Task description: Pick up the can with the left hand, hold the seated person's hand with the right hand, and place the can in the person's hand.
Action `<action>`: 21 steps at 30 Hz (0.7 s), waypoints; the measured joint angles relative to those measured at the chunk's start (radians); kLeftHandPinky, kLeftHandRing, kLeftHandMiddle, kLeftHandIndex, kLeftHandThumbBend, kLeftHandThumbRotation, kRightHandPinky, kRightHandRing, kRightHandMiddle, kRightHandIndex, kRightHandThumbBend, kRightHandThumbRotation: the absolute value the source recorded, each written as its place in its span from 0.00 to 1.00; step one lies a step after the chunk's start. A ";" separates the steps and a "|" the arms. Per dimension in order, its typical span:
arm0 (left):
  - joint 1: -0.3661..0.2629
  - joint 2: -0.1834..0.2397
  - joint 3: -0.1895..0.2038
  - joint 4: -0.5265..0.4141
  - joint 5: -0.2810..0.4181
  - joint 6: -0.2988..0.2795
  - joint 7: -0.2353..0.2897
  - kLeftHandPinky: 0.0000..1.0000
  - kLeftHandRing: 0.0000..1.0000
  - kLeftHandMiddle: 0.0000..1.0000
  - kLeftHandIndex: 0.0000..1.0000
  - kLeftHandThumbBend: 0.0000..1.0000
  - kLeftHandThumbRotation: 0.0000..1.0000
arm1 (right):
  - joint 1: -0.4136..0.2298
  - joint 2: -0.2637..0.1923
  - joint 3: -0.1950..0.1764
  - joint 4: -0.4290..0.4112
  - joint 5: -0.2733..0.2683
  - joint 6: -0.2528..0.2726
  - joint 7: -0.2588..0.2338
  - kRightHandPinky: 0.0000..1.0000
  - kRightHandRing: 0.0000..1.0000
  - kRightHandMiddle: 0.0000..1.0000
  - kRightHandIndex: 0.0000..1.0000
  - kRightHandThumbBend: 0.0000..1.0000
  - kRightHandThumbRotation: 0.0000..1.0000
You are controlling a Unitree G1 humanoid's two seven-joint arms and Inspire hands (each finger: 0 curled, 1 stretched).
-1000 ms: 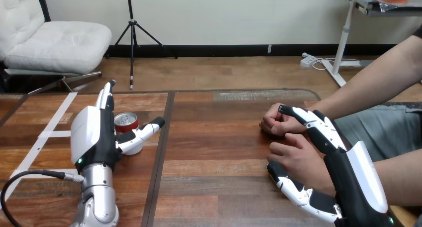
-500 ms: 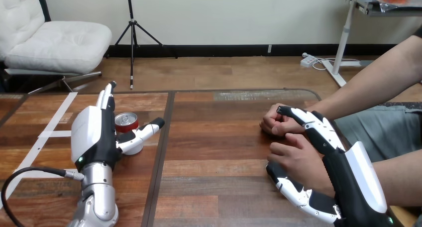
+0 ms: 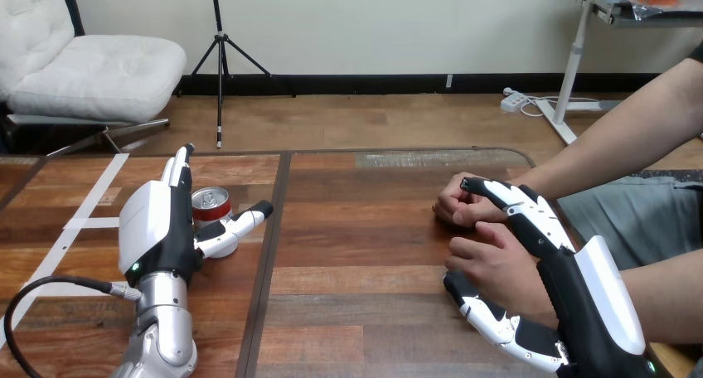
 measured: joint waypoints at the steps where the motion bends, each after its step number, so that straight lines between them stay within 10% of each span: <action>1: -0.002 0.000 -0.001 0.003 0.000 0.001 0.000 0.80 0.89 0.95 0.96 0.92 0.58 | 0.000 -0.001 0.000 0.000 0.000 0.000 0.000 1.00 0.94 0.89 0.86 0.43 0.39; 21: -0.041 0.000 -0.010 0.058 -0.003 0.013 -0.001 0.81 0.90 0.96 0.96 0.91 0.57 | 0.000 -0.028 0.000 0.000 -0.001 0.007 0.004 1.00 0.95 0.90 0.87 0.42 0.41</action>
